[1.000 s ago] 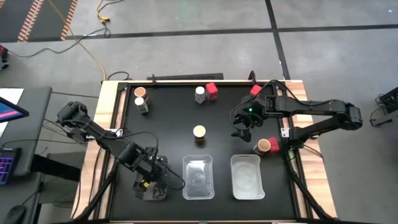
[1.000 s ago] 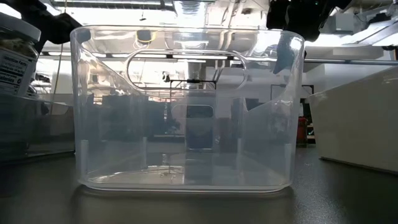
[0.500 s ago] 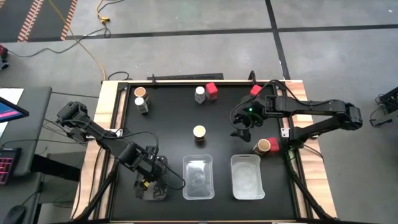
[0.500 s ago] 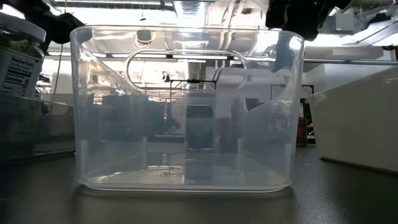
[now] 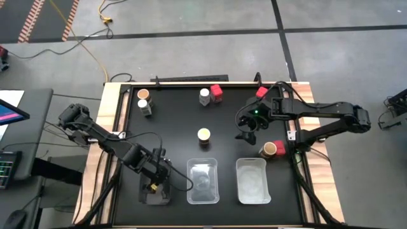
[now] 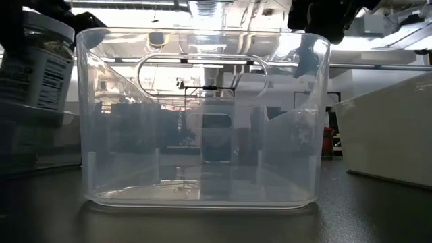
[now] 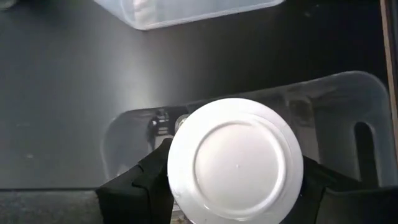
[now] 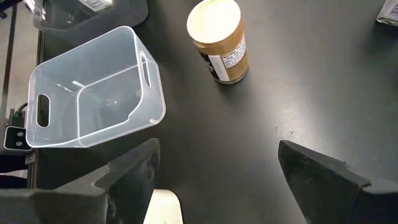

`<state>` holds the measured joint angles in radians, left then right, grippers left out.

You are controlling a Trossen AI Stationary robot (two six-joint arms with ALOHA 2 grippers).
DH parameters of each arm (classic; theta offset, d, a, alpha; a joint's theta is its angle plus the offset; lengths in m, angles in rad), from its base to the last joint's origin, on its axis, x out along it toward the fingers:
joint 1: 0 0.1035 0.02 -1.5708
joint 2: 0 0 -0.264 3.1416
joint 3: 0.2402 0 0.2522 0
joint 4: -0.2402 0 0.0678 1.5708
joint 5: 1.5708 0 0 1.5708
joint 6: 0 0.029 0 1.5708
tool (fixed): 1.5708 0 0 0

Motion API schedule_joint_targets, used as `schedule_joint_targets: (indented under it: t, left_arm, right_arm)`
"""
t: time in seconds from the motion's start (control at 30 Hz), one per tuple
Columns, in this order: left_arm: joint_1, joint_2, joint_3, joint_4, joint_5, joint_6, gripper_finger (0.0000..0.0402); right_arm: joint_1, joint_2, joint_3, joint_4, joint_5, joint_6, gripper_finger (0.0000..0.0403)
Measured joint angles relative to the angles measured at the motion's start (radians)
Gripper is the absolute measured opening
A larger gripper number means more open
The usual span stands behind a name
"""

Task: Sort spices by type
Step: Put the right white seasoning bottle into the black bin

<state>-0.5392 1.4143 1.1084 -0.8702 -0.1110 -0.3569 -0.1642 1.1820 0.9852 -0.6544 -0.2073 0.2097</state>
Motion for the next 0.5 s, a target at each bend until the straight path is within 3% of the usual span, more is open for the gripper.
schedule_joint_targets:
  t: [0.17, 0.5]
  left_arm:
    - [0.000, 0.000, -0.003, 0.003, -0.023, -0.006, 0.0204]
    - [0.010, -0.023, -0.145, 0.178, -0.031, -0.067, 0.0204]
  right_arm:
    - [0.000, 0.000, 0.000, 0.000, 0.000, 0.000, 0.0353]
    - [0.000, 0.000, 0.000, 0.005, 0.000, 0.002, 0.0353]
